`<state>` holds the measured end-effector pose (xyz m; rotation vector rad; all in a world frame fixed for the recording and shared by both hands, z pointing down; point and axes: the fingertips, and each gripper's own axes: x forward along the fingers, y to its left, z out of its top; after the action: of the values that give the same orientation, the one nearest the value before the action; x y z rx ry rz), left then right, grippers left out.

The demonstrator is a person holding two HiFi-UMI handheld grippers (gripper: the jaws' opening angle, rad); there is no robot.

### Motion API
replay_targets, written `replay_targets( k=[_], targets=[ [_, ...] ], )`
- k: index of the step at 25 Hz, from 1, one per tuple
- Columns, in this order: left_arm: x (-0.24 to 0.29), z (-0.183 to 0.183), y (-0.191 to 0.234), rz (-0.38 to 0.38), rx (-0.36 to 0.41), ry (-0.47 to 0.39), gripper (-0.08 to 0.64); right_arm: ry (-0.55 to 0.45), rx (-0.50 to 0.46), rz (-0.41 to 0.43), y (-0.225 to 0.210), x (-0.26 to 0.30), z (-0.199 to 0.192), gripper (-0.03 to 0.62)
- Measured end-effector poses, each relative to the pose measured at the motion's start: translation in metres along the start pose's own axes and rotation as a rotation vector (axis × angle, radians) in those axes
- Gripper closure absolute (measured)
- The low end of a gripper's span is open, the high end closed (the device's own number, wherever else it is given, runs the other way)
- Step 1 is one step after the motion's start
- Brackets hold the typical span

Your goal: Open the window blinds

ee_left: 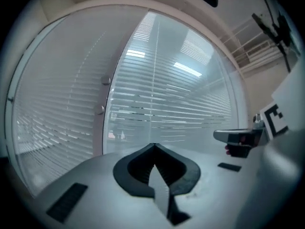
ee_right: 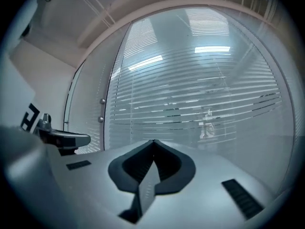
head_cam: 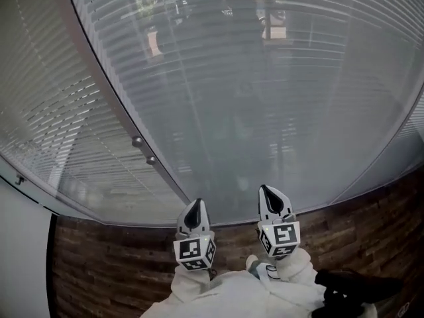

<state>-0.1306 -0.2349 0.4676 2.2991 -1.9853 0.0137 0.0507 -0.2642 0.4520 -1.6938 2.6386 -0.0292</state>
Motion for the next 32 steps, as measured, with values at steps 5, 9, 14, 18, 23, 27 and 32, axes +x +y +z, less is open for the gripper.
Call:
replay_targets(
  k=[5, 9, 14, 18, 23, 27, 32],
  targets=[
    [0.029, 0.048, 0.074, 0.316, 0.472, -0.012, 0.542, 0.008, 0.063, 0.025, -0.023, 0.049, 0.003, 0.581],
    [0.053, 0.073, 0.119, 0.401, 0.972, 0.126, 0.396, 0.009, 0.099, 0.016, -0.033, 0.068, 0.002, 0.581],
    [0.072, 0.089, 0.147, 0.404, 1.326, 0.208, 0.397, -0.024, 0.129, 0.007, -0.032, 0.080, 0.010, 0.581],
    [0.072, 0.086, 0.147, 0.342, 1.405, 0.236, 0.398, -0.032, 0.147, -0.021, -0.035, 0.080, 0.010, 0.581],
    [0.084, 0.076, 0.149, 0.303, 1.444, 0.267, 0.397, -0.026, 0.170, -0.045, -0.034, 0.080, 0.004, 0.581],
    [0.087, 0.082, 0.157, 0.380, 1.397, 0.309, 0.416, -0.033, 0.169, -0.040, -0.027, 0.078, 0.006, 0.581],
    [0.088, 0.079, 0.160, 0.381, 1.244, 0.289, 0.436, -0.027, 0.167, -0.059, -0.033, 0.075, 0.003, 0.581]
  ],
)
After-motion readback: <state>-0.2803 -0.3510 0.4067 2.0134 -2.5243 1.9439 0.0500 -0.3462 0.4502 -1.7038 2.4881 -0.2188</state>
